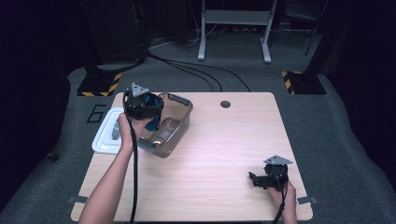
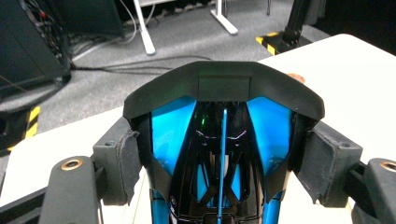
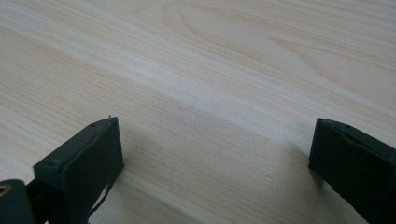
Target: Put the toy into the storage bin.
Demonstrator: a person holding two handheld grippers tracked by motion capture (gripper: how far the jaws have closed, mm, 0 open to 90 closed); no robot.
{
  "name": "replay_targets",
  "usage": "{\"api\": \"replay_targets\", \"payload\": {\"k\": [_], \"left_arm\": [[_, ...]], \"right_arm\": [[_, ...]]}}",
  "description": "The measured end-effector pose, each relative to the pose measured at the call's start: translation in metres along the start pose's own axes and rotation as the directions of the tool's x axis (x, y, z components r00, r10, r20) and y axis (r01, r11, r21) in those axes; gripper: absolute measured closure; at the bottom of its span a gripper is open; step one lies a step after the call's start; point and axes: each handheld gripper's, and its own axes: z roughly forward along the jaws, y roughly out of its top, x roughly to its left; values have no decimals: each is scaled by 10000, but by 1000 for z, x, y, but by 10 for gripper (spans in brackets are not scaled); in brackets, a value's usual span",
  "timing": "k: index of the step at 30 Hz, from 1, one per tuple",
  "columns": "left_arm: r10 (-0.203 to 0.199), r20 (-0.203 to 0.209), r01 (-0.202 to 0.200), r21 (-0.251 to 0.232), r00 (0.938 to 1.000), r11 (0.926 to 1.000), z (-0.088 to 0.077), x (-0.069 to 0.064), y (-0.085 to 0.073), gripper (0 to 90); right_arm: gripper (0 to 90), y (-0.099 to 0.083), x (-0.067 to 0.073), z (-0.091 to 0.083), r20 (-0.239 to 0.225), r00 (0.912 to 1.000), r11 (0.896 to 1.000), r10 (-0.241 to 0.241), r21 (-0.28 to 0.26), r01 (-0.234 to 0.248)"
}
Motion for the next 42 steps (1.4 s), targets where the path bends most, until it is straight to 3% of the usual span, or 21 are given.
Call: {"api": "replay_targets", "payload": {"k": [14,22,28,42], "left_arm": [[-264,288,240,786,9992,9966,12,0,-12,252],[-199,553,119,1403,9983,9900,20,-3,-18,252],[-216,579,122,1570,9981,9875,23,-4,-22,252],[-245,687,74,2387,9973,9711,27,-5,-32,252]], "right_arm": [[18,0,0,0,-22,10000,10000,19,-1,-19],[17,0,0,0,-6,10000,10000,3,-1,-3],[18,0,0,0,-3,10000,10000,-30,-6,30],[18,0,0,0,-4,10000,10000,-42,-11,42]]}}
